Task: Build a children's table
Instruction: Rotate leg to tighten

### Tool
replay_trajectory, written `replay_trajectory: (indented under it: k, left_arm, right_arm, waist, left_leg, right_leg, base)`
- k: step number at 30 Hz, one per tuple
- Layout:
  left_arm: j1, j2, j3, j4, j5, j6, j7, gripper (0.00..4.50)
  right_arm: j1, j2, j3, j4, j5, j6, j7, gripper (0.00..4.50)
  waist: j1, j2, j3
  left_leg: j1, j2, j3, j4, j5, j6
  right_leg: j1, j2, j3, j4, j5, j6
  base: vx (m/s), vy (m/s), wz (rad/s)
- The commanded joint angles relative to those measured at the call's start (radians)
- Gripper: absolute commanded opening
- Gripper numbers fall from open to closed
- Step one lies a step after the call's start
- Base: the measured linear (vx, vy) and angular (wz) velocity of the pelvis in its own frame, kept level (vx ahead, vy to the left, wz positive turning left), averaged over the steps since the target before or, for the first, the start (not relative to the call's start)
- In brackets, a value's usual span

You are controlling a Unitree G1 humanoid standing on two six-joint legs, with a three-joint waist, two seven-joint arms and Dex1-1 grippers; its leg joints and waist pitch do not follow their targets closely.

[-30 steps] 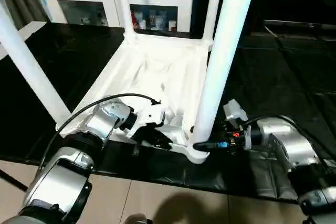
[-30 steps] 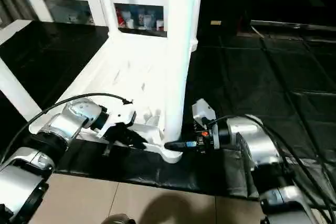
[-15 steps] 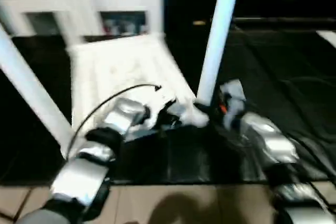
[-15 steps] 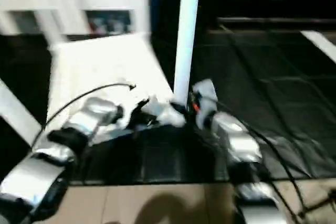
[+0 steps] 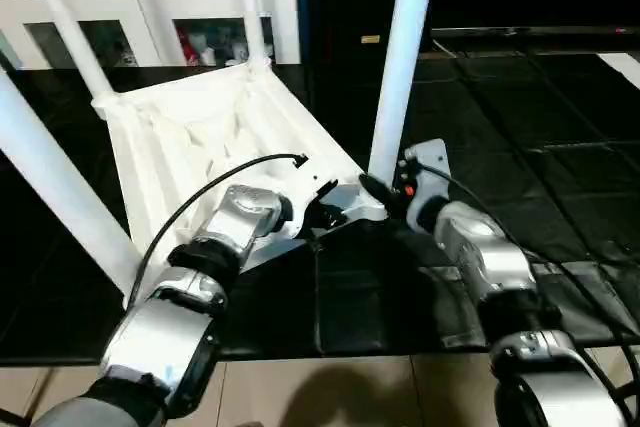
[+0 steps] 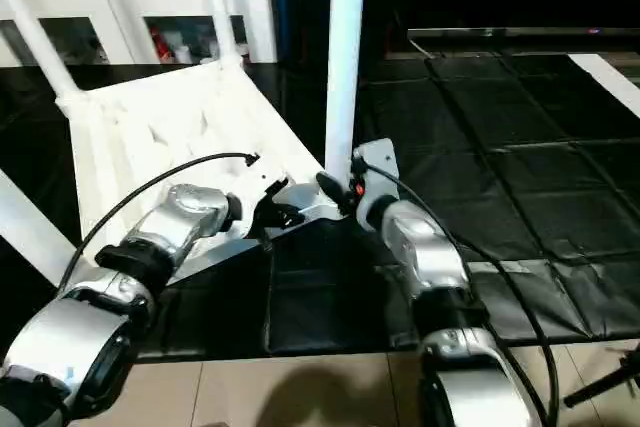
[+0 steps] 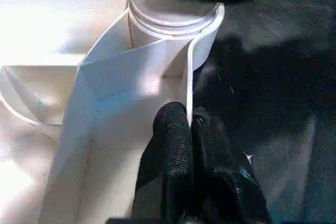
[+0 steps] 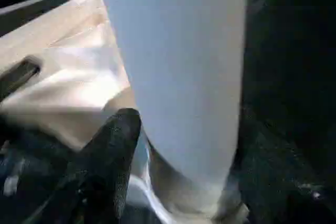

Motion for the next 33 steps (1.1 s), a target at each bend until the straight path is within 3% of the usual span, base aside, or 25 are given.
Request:
replay_trajectory:
  k: [1, 5, 13, 30, 31, 32, 33]
  left_arm:
    - [-0.024, -0.015, -0.001, -0.057, -0.029, -0.037, -0.009, 0.00]
    - [-0.024, -0.015, -0.001, -0.057, -0.029, -0.037, -0.009, 0.00]
    - [-0.024, -0.015, -0.001, -0.057, -0.029, -0.037, -0.009, 0.00]
    - [-0.023, -0.013, -0.001, -0.058, -0.029, -0.040, -0.014, 0.00]
    - [0.048, 0.085, -0.045, -0.125, -0.027, -0.103, -0.200, 0.00]
    - [0.048, 0.085, -0.045, -0.125, -0.027, -0.103, -0.200, 0.00]
    - [0.098, 0.158, -0.078, -0.174, -0.026, -0.138, -0.334, 0.00]
  right_arm:
    - [0.021, 0.039, 0.095, 0.019, 0.010, 0.026, 0.085, 3.28]
    - [0.021, 0.039, 0.095, 0.019, 0.010, 0.026, 0.085, 3.70]
    - [0.021, 0.039, 0.095, 0.019, 0.010, 0.026, 0.085, 4.43]
    - [0.021, 0.037, 0.094, 0.019, 0.011, 0.025, 0.091, 4.43]
    - [0.000, -0.050, 0.124, 0.023, 0.017, -0.030, 0.308, 4.43]
    - [0.000, -0.050, 0.124, 0.023, 0.017, -0.030, 0.308, 4.43]
    - [-0.018, -0.109, 0.153, 0.026, 0.020, -0.065, 0.464, 4.43]
  waist:
    - [0.014, -0.009, -0.071]
    - [0.013, -0.009, -0.067]
    - [0.013, -0.009, -0.068]
    - [0.014, -0.010, -0.066]
    - [0.009, -0.062, -0.065]
    - [0.021, -0.040, -0.065]
    - [0.023, -0.026, -0.067]
  left_leg:
    - [0.001, 0.044, -0.015, -0.059, -0.153, 0.102]
    - [0.007, 0.043, -0.016, -0.063, -0.191, 0.075]
    - [0.006, 0.042, -0.017, -0.063, -0.185, 0.074]
    - [0.006, 0.042, -0.017, -0.065, -0.195, 0.070]
    - [0.002, 0.040, -0.011, -0.066, -0.187, 0.080]
    - [-0.010, 0.043, -0.019, -0.065, -0.169, 0.094]
    - [-0.008, 0.046, -0.016, -0.062, -0.163, 0.099]
  right_leg:
    - [0.064, -0.088, 0.059, -0.080, -0.241, -0.172]
    - [0.062, -0.091, 0.058, -0.089, -0.319, -0.159]
    - [0.061, -0.091, 0.060, -0.088, -0.311, -0.157]
    - [0.059, -0.091, 0.060, -0.092, -0.337, -0.146]
    - [0.062, -0.090, 0.060, -0.096, -0.350, -0.134]
    - [0.071, -0.100, 0.060, -0.082, -0.357, -0.133]
    - [0.065, -0.100, 0.060, -0.084, -0.357, -0.128]
  base:
    - [0.000, 0.000, 0.00]
    - [0.000, 0.000, 0.00]
    - [0.000, 0.000, 0.00]
    - [0.000, 0.000, 0.00]
    - [0.000, 0.000, 0.00]
    - [0.000, 0.000, 0.00]
    - [0.000, 0.000, 0.00]
